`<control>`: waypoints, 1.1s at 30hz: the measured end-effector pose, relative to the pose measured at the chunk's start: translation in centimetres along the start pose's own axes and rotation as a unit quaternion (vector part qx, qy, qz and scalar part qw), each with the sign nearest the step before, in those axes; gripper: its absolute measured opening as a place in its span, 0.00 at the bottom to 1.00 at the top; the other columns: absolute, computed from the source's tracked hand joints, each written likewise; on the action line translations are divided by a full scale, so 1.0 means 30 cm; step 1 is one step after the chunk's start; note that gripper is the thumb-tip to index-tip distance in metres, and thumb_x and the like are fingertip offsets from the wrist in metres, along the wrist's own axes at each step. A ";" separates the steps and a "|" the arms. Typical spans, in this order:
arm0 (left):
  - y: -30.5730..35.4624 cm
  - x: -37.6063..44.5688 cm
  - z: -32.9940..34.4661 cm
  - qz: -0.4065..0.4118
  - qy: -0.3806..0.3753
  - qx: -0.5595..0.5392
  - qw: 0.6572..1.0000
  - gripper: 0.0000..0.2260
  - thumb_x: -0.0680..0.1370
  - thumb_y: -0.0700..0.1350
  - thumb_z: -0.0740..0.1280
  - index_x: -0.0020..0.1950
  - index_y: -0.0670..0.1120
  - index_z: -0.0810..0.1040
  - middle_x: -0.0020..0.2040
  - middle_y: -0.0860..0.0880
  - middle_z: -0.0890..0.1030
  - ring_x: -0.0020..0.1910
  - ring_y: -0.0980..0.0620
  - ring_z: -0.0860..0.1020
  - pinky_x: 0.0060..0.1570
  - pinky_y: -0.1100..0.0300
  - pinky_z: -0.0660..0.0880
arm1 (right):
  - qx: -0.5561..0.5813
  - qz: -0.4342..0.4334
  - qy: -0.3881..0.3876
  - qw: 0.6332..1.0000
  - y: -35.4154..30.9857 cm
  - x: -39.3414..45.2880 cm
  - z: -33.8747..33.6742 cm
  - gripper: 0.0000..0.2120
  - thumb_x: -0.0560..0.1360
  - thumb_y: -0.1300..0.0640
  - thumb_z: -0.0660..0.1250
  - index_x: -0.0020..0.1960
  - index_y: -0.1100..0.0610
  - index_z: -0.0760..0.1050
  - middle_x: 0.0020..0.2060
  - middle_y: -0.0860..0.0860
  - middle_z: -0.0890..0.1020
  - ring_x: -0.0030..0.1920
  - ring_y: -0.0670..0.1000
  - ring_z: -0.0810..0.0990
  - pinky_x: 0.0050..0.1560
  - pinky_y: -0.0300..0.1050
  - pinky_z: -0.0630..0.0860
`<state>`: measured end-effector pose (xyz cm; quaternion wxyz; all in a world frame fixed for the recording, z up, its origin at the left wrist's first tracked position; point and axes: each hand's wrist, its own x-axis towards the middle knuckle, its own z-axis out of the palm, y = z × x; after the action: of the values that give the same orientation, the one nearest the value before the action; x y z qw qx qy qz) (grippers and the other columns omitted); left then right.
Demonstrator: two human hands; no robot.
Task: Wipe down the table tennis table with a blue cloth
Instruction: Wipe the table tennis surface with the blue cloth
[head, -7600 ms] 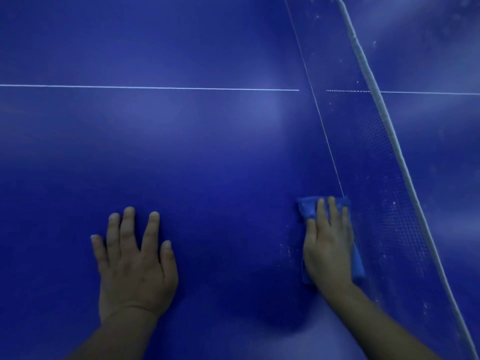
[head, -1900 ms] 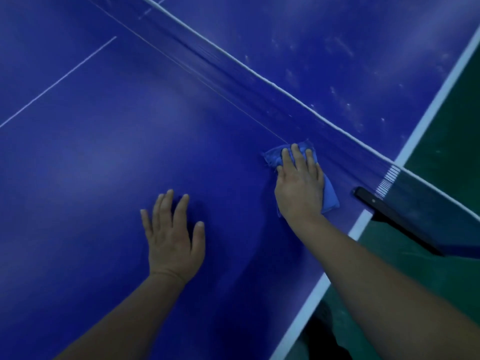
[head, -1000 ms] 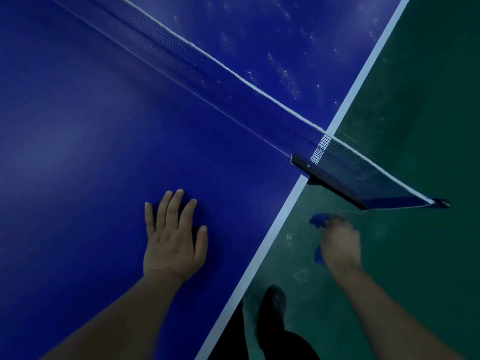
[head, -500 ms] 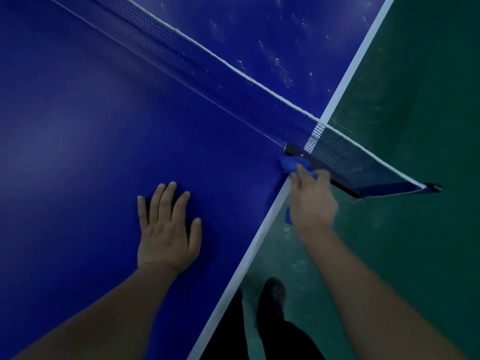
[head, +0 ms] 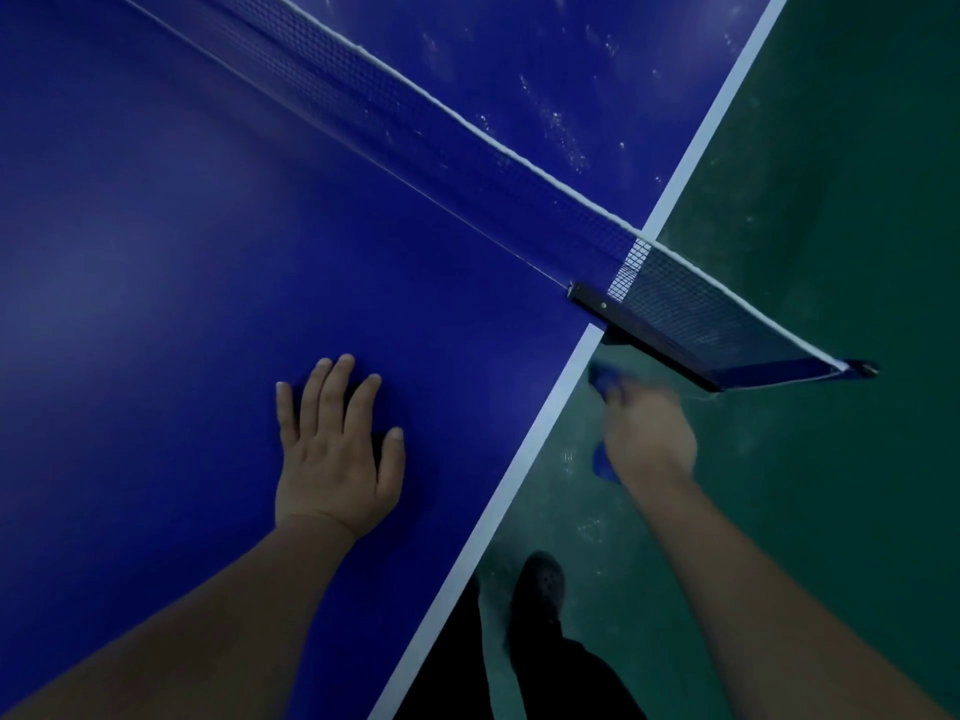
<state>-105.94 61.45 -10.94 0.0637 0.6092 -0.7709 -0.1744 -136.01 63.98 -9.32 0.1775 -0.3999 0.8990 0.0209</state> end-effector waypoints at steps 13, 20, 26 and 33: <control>-0.005 -0.007 0.000 0.018 0.034 -0.029 0.999 0.25 0.78 0.55 0.55 0.70 0.42 0.69 0.76 0.41 0.62 0.79 0.44 0.54 0.77 0.42 0.42 | 0.063 -0.316 0.121 0.939 -0.215 -0.020 0.061 0.15 0.76 0.61 0.71 0.63 0.61 0.79 0.56 0.64 0.78 0.54 0.65 0.76 0.53 0.55 0.77; -0.005 -0.010 -0.008 0.020 0.040 -0.075 0.996 0.25 0.78 0.55 0.55 0.69 0.42 0.71 0.76 0.42 0.62 0.79 0.45 0.54 0.77 0.41 0.44 | 0.010 -0.423 0.074 0.903 -0.065 -0.062 0.040 0.18 0.73 0.62 0.74 0.62 0.58 0.80 0.53 0.64 0.78 0.50 0.64 0.79 0.43 0.53 0.79; 0.006 -0.029 -0.022 -0.013 0.058 -0.125 0.990 0.19 0.79 0.50 0.58 0.65 0.42 0.75 0.75 0.41 0.64 0.78 0.43 0.54 0.78 0.44 0.43 | 0.068 -0.246 0.121 0.959 -0.193 -0.042 0.043 0.16 0.80 0.54 0.65 0.67 0.56 0.77 0.61 0.62 0.74 0.58 0.62 0.72 0.59 0.54 0.72; 0.164 -0.155 0.014 -0.019 0.074 -0.111 0.991 0.15 0.77 0.38 0.68 0.64 0.41 0.77 0.73 0.39 0.67 0.76 0.39 0.60 0.77 0.40 0.49 | 0.041 -0.327 0.075 0.941 -0.110 -0.116 0.052 0.16 0.82 0.52 0.63 0.68 0.54 0.74 0.60 0.59 0.73 0.55 0.58 0.75 0.44 0.50 0.74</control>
<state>-109.42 66.98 -9.11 0.1848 0.6241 -0.7283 -0.2142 -130.98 64.50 -9.25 0.1225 -0.6643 0.7298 -0.1052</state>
